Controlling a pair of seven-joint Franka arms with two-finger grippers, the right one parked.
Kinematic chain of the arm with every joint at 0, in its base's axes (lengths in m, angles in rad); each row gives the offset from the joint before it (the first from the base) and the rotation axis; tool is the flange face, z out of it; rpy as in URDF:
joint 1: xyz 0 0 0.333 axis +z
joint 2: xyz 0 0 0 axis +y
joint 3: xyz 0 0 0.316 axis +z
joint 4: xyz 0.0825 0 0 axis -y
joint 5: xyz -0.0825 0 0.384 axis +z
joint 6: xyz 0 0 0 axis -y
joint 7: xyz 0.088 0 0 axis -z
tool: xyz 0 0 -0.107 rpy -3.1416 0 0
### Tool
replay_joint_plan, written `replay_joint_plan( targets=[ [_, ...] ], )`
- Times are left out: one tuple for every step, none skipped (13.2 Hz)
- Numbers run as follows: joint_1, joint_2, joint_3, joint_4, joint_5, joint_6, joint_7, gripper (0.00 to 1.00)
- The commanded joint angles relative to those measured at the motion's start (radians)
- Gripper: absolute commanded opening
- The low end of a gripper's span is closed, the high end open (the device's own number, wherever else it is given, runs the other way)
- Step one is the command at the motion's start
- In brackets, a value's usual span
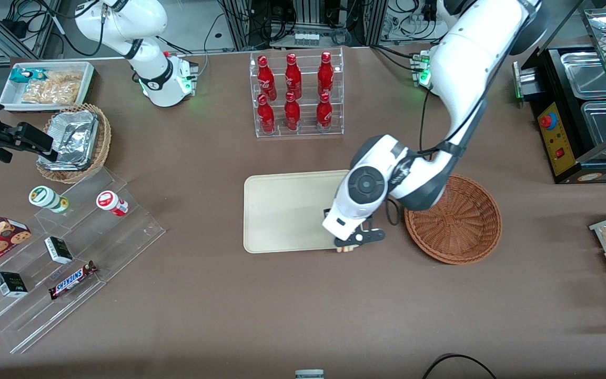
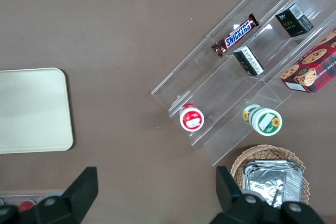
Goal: Place sandwich from basket to tray
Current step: 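Carry the held sandwich over the cream tray and lower it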
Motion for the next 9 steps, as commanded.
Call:
replay_joint_plan(
  targets=[
    [-0.064, 0.070, 0.000, 0.113, 0.020, -0.020, -0.089, 0.01],
    [-0.092, 0.087, 0.002, 0.136, 0.020, -0.020, -0.092, 0.01],
    [-0.117, 0.106, 0.002, 0.152, 0.021, -0.020, -0.095, 0.01],
    [-0.143, 0.130, 0.003, 0.173, 0.021, -0.019, -0.111, 0.01],
    [-0.163, 0.156, 0.003, 0.193, 0.021, -0.010, -0.121, 0.01],
    [-0.180, 0.170, 0.006, 0.198, 0.023, 0.016, -0.126, 0.01],
    [-0.193, 0.176, 0.013, 0.198, 0.035, 0.033, -0.126, 0.01],
    [-0.200, 0.187, 0.013, 0.198, 0.047, 0.033, -0.129, 0.01],
    [-0.200, 0.187, 0.011, 0.193, 0.049, 0.032, -0.135, 0.02]
  ],
)
